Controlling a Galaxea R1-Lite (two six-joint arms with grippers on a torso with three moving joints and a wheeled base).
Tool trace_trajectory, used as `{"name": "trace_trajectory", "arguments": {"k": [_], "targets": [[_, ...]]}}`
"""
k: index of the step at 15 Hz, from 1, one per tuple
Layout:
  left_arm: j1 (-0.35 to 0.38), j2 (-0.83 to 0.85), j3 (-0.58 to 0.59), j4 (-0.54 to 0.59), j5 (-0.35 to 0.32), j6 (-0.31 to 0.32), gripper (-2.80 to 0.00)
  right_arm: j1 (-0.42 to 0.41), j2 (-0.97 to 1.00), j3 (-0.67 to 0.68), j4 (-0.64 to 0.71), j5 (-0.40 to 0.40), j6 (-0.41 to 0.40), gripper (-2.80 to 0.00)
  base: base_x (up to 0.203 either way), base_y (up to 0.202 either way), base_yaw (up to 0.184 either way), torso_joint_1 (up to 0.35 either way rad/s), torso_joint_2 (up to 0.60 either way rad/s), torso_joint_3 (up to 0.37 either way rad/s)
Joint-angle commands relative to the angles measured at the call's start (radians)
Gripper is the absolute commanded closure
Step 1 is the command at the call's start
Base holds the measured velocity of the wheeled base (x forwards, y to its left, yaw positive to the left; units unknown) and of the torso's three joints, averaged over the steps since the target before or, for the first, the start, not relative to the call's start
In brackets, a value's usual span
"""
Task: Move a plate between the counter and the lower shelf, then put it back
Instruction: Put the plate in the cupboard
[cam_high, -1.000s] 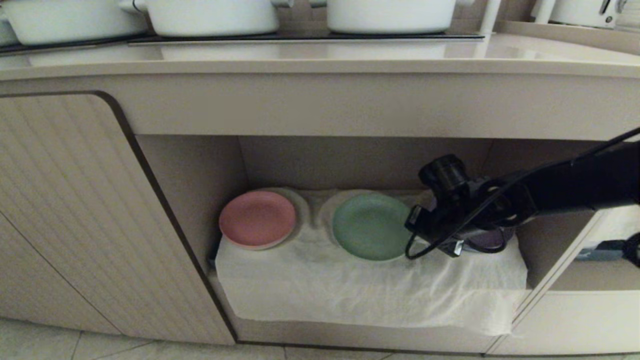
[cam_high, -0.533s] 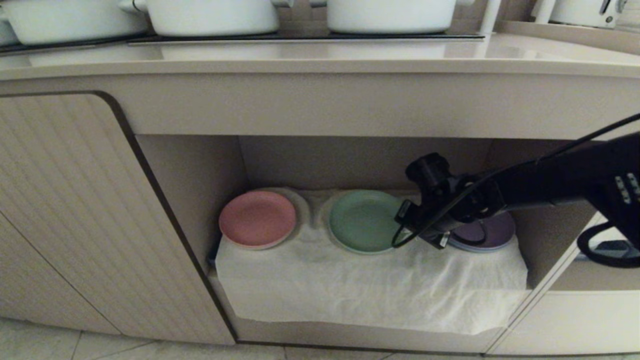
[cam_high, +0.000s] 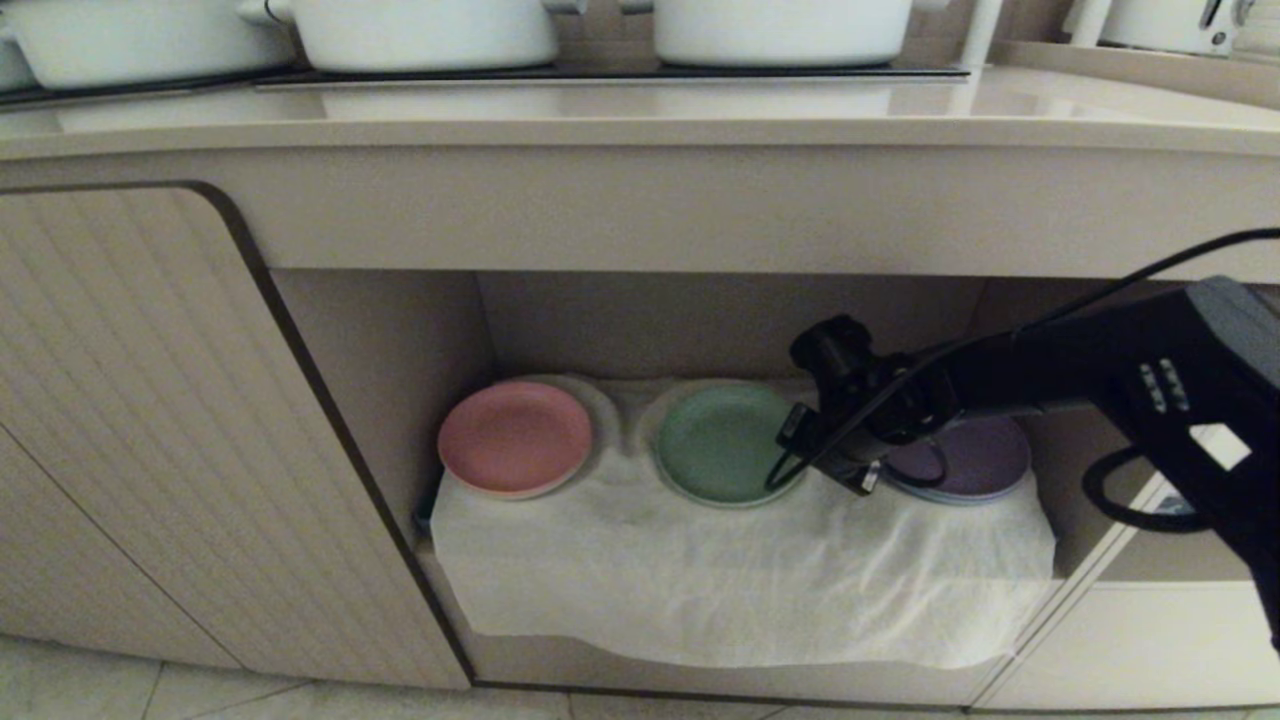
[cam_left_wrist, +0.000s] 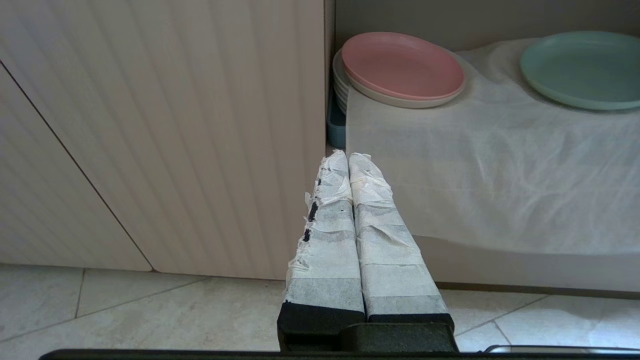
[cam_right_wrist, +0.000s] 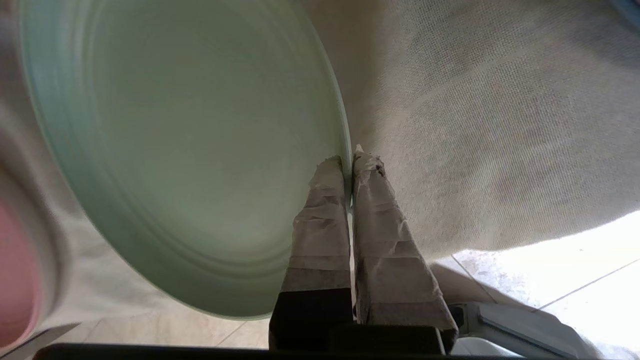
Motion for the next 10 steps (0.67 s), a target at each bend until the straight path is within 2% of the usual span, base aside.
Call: {"name": "trace_trajectory", "arguments": {"k": [1,4,7,10], "targets": [[0.0,0.0,0.0,0.0,0.0,0.0,0.0,0.001,0.018,-0.003,0.001,-0.004,0.006,0.0,0.0,0.0,0.0,0.0,0.0,0.0],[0.0,0.0,0.0,0.0,0.0,0.0,0.0,0.001,0.04,-0.018,-0.002,-0.014,0.01,0.0,0.0,0.0,0.0,0.0,0.0,0.0],[0.0,0.0,0.0,0.0,0.0,0.0,0.0,0.002,0.051,-0.038,-0.001,-0.017,0.058,0.0,0.0,0.0,0.0,0.0,0.0,0.0],[0.0,0.0,0.0,0.0,0.0,0.0,0.0,0.012,0.058,-0.038,-0.002,-0.016,0.069,0.0,0.0,0.0,0.0,0.0,0.0,0.0]]}}
